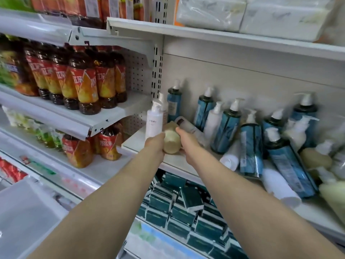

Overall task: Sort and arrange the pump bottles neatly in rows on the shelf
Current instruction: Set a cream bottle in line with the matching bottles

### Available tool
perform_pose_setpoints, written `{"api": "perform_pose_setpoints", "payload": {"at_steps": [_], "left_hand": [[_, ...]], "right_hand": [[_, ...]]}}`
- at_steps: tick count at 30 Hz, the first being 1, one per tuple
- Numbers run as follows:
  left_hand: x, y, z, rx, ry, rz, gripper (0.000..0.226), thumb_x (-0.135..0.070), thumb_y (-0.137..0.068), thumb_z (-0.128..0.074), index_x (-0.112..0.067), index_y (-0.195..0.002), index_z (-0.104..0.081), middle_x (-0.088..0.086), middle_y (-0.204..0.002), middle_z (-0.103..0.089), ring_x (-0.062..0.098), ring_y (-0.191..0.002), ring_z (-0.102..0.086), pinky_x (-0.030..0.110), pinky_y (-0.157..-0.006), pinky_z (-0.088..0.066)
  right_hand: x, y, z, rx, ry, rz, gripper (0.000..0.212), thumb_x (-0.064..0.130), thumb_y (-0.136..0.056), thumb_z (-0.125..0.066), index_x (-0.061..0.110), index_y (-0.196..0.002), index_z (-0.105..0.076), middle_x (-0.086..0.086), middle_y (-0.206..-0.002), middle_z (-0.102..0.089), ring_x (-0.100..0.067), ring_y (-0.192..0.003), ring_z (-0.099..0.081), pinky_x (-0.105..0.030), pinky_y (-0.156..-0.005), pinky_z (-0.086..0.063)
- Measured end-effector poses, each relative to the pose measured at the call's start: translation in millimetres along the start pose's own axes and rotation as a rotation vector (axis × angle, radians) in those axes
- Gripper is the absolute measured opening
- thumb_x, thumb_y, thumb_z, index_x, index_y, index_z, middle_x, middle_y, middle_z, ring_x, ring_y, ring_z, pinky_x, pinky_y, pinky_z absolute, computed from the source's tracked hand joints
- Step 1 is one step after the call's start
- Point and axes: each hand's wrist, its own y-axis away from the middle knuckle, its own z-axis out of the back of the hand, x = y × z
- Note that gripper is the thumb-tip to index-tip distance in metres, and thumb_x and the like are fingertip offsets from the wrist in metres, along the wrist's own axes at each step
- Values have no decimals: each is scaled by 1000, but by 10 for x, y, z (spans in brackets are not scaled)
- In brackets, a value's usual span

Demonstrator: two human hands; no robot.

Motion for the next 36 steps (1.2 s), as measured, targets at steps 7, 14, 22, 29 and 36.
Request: {"api": "perform_pose_setpoints", "payload": {"at_steps": [7, 14, 22, 29, 36], "left_hand": [[-16, -14, -101, 7, -95, 51, 58, -26, -88, -70, -6, -137, -47, 21, -122, -65, 38, -103, -67, 51, -82, -59], [79, -36, -177, 38, -233, 107, 41, -26, -94, -64, -3, -127, -54, 19, -115, -68, 37, -100, -67, 48, -75, -61], [41, 275, -259, 197, -144, 145, 23, -25, -101, -58, -9, -116, -53, 19, -108, -63, 30, -79, -64, 41, -61, -53], [62, 675, -452, 270, -62, 30, 42, -24, -91, -71, -7, -127, -58, 15, -115, -70, 28, -98, -69, 35, -62, -57], [150, 1274, -874, 361, -12, -53, 37, -16, -88, -74, 0, -119, -59, 16, -107, -70, 26, -89, -69, 36, -80, -59]], "right_hand": [[-52, -40, 98, -39, -64, -52, 55, 47, -89, -68, 15, -132, -58, -9, -110, -72, -28, -99, -70, -47, -91, -59], [-137, 59, 270, -32, -171, -48, 54, 24, -87, -79, 5, -132, -56, -16, -117, -68, -31, -94, -70, -44, -66, -63], [-106, 264, 463, -24, -250, 23, 54, 22, -90, -75, 9, -138, -56, -12, -126, -66, -28, -112, -65, -41, -91, -57], [55, 600, 808, 13, -411, 94, 24, 13, -97, -60, 8, -121, -63, -15, -122, -66, -29, -113, -62, -33, -83, -54], [261, 954, 1346, 9, -465, 152, 29, 19, -97, -58, 5, -122, -61, -15, -115, -67, -24, -93, -63, -30, -73, -50]]}}
